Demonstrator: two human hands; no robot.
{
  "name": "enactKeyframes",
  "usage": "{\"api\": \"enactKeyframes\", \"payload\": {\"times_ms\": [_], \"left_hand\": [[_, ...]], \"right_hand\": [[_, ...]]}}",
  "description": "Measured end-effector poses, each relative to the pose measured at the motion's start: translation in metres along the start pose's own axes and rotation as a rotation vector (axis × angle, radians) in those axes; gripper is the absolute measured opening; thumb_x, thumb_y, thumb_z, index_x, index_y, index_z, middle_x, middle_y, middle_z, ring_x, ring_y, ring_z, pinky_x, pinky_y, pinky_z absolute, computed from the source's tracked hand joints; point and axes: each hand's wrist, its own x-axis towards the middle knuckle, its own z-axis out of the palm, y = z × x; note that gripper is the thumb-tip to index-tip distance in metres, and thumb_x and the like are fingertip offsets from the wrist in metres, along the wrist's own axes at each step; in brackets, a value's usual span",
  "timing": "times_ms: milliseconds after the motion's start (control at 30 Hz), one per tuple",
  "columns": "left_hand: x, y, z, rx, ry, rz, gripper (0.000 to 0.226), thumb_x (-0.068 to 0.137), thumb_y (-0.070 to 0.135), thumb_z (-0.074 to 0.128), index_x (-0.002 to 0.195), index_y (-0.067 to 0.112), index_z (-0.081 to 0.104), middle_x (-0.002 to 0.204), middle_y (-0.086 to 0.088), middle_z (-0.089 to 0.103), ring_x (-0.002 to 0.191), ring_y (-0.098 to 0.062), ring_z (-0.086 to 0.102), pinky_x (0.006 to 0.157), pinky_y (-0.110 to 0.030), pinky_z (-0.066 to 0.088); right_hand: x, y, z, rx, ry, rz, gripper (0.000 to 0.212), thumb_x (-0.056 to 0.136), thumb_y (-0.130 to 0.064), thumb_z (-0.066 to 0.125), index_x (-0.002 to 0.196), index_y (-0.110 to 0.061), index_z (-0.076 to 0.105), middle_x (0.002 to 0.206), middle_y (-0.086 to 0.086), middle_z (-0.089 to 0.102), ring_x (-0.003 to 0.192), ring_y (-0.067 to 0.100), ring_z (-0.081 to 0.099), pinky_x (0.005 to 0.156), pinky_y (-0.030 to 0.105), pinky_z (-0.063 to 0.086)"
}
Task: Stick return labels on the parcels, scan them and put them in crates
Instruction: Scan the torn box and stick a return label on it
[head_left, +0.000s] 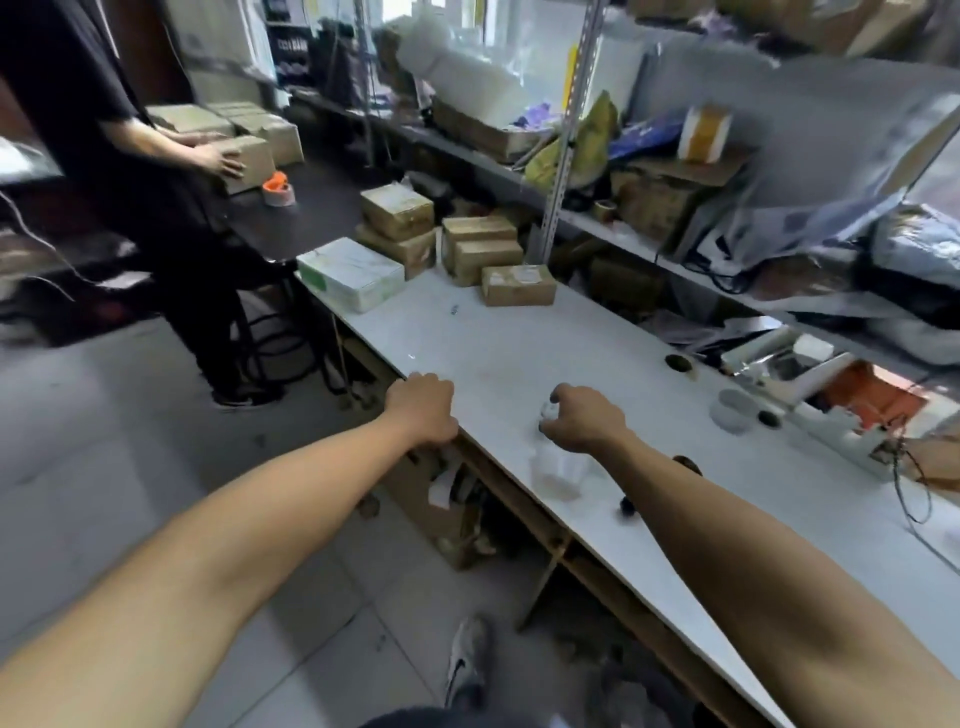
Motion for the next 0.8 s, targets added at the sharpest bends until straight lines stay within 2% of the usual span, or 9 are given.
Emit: {"api": "enactKeyframes", "payload": {"times_ms": [233,433,533,600,667,733,800], "left_hand": [[0.083,-0.027,-0.009,-0.018,0.026,-0.077,0.046,0.093,0.031,0.052,0.136,0.015,0.054,0.133,-0.008,0.055,0.125,-0.03,0.048,0.097,-0.041,0.043],[0.148,-0.056,-0.02,-0.069,0.013,-0.158,0.044,0.091,0.032,0.053,0.132,0.015,0.057,0.132,-0.005,0.056,0.121,-0.028,0.051,0.087,-0.039,0.044],[0.168,-0.075,-0.023,-0.119,0.007,-0.205,0.03,0.089,0.03,0.054,0.115,0.016,0.058,0.128,-0.005,0.059,0.118,-0.028,0.053,0.081,-0.037,0.044],[0.174,-0.089,-0.023,-0.157,0.004,-0.243,0.018,0.088,0.03,0.054,0.102,0.022,0.046,0.124,-0.005,0.06,0.115,-0.028,0.054,0.079,-0.036,0.044],[0.177,-0.102,-0.021,-0.206,-0.006,-0.286,0.018,0.088,0.031,0.053,0.099,0.023,0.042,0.115,-0.003,0.06,0.107,-0.026,0.055,0.077,-0.035,0.046],[0.179,-0.117,-0.016,-0.261,-0.013,-0.336,0.016,0.087,0.032,0.053,0.098,0.021,0.048,0.112,-0.001,0.061,0.102,-0.023,0.057,0.078,-0.034,0.051],[0.184,-0.13,-0.01,-0.364,-0.002,-0.386,0.028,0.089,0.037,0.054,0.11,0.019,0.061,0.122,0.0,0.063,0.11,-0.023,0.059,0.085,-0.037,0.054]], "right_hand": [[0.105,-0.02,-0.006,0.003,0.008,-0.094,0.049,0.093,-0.039,0.062,0.136,-0.017,0.052,0.132,0.008,0.059,0.117,0.028,0.056,0.089,0.037,0.048],[0.191,-0.039,-0.014,0.014,-0.01,-0.177,0.052,0.093,-0.041,0.061,0.139,-0.017,0.05,0.137,0.007,0.057,0.123,0.027,0.053,0.094,0.04,0.05],[0.225,-0.054,-0.015,0.024,-0.027,-0.219,0.055,0.093,-0.041,0.061,0.141,-0.017,0.049,0.14,0.007,0.055,0.126,0.027,0.052,0.095,0.04,0.049],[0.244,-0.063,-0.012,0.03,-0.037,-0.241,0.055,0.093,-0.039,0.061,0.142,-0.017,0.048,0.14,0.007,0.055,0.126,0.027,0.051,0.094,0.039,0.048],[0.257,-0.073,-0.009,0.043,-0.054,-0.256,0.054,0.094,-0.037,0.061,0.142,-0.016,0.048,0.14,0.007,0.055,0.125,0.027,0.052,0.093,0.039,0.048],[0.27,-0.085,-0.003,0.056,-0.072,-0.275,0.054,0.093,-0.038,0.061,0.142,-0.016,0.049,0.14,0.007,0.056,0.125,0.026,0.053,0.094,0.039,0.048],[0.283,-0.097,0.003,0.075,-0.094,-0.299,0.055,0.093,-0.039,0.062,0.141,-0.017,0.049,0.139,0.007,0.056,0.125,0.026,0.053,0.095,0.039,0.048]]}}
